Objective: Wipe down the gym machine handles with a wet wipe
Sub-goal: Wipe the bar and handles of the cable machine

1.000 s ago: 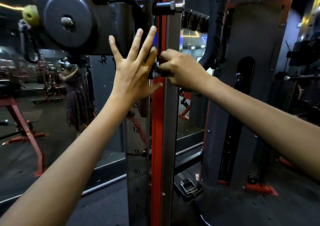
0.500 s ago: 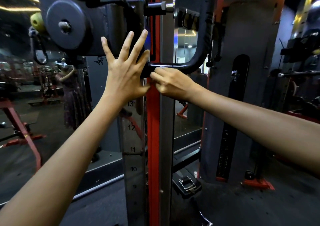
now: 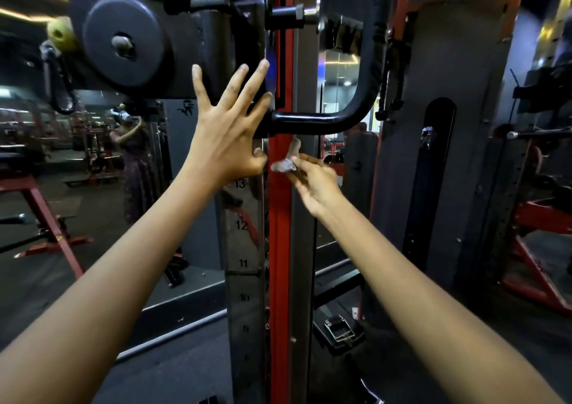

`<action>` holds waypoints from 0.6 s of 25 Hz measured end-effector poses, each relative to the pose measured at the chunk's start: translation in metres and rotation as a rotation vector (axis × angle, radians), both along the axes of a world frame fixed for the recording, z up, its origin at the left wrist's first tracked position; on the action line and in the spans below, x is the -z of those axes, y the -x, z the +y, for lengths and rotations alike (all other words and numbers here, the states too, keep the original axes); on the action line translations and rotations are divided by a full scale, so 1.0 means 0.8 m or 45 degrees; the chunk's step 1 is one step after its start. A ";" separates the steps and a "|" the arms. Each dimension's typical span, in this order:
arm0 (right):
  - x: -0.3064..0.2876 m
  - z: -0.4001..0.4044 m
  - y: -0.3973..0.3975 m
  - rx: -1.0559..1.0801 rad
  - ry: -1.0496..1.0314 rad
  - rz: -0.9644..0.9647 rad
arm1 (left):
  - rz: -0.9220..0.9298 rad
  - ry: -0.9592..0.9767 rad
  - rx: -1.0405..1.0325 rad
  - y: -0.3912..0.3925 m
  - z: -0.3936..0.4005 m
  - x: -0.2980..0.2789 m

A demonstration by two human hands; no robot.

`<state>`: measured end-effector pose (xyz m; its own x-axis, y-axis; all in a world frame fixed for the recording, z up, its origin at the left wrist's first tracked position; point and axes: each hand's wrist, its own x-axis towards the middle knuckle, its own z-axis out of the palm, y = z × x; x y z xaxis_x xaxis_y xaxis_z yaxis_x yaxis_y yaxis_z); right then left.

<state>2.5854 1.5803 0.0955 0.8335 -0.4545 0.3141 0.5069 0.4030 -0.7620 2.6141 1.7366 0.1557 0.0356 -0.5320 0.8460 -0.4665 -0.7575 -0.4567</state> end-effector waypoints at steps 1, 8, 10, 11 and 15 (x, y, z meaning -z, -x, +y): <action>-0.007 0.010 -0.007 -0.211 -0.225 -0.034 | -0.009 -0.009 -0.001 0.000 0.000 0.000; -0.034 -0.004 0.012 -0.456 -0.851 -0.204 | 0.017 -0.020 -0.010 0.005 0.001 -0.002; -0.028 -0.007 0.010 -0.464 -0.839 -0.185 | 0.020 -0.013 -0.022 0.004 0.000 0.000; -0.029 -0.003 0.006 -0.451 -0.751 -0.129 | 0.019 -0.006 -0.027 0.004 -0.001 0.000; -0.043 -0.004 0.018 -0.360 -0.706 -0.066 | 0.029 0.023 -0.036 0.005 -0.005 0.000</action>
<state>2.5713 1.5770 0.1302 0.9355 -0.3255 0.1378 0.3534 0.8556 -0.3783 2.6104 1.7324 0.1561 0.0696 -0.5153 0.8542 -0.4549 -0.7784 -0.4325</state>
